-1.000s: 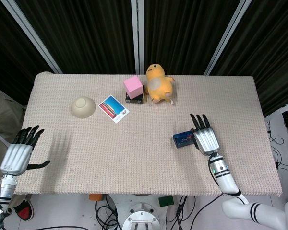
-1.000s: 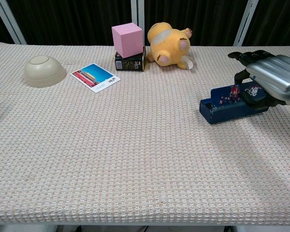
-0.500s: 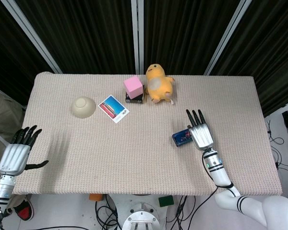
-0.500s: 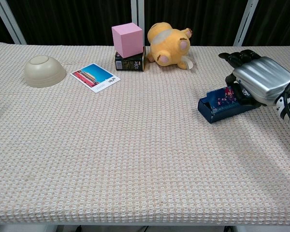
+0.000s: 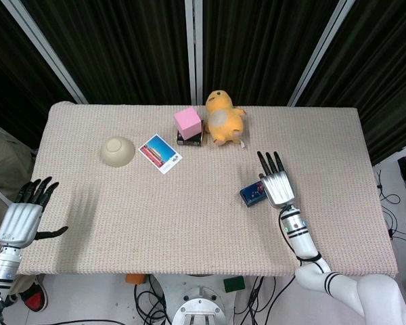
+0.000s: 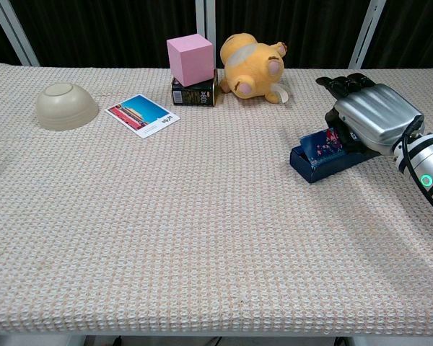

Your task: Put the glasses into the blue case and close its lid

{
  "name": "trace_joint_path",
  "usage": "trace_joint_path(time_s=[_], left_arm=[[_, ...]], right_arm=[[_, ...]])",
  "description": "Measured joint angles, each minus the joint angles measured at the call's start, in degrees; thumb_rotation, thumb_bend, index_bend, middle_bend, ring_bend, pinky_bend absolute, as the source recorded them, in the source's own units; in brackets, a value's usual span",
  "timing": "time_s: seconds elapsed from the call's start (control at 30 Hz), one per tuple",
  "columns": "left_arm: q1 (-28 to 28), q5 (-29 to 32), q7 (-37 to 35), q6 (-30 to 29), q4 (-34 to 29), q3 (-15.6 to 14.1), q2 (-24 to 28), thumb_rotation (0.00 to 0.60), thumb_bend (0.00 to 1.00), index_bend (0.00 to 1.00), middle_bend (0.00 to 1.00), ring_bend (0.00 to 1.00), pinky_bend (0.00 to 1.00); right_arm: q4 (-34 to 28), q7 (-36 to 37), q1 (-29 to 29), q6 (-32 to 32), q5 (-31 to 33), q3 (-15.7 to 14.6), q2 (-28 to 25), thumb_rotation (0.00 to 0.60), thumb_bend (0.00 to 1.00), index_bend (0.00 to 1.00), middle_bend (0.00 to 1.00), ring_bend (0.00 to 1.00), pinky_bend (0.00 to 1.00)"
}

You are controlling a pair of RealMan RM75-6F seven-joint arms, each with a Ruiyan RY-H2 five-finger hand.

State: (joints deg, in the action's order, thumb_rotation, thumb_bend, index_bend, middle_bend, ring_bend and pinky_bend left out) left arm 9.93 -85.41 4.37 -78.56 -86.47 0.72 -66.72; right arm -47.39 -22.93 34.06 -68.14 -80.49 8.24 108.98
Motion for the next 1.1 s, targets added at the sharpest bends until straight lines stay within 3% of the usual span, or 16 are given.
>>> trace_joint_path(time_s=[0.23,0.5,0.8,0.93,1.1], left_arm=[[0.0,0.2,0.4,0.2,-0.6,0.0,0.3,0.431,0.02,0.09,0.00,0.00,0.07],[-0.1,0.5,0.4,0.5,-0.7,-0.1,0.3,0.428,0.02,0.09,0.00,0.00,0.07],[-0.1,0.5,0.3,0.5,-0.7,-0.2,0.4,0.429,0.02,0.09,0.00,0.00,0.07],[-0.2,0.4,0.1,0.1,-0.7,-0.1,0.4,0.429,0.02,0.09,0.00,0.00,0.07],[-0.5,0.0,-0.2,-0.9,-0.7,0.0,0.4,0.428,0.02,0.09,0.00,0.00,0.07]], right_arm=[[0.8,0.9,0.4,-0.8,0.1,0.9,1.0,0.600,0.46,0.00,0.00,0.00,0.00],[2.6,5.7,0.9,-3.3,-1.6,1.2,2.0,0.600,0.34,0.00,0.00,0.00,0.00],[2.9,6.6,0.6,-4.4,-1.9,1.3,1.6,0.600,0.33,0.00,0.00,0.00,0.00],[0.6,7.0,-0.1,-6.6,-2.4,1.5,0.2,0.600,0.33,0.00,0.00,0.00,0.00],[-7.9,7.3,-2.6,-11.1,-3.8,0.9,-5.0,0.600,0.33,0.00,0.00,0.00,0.00]])
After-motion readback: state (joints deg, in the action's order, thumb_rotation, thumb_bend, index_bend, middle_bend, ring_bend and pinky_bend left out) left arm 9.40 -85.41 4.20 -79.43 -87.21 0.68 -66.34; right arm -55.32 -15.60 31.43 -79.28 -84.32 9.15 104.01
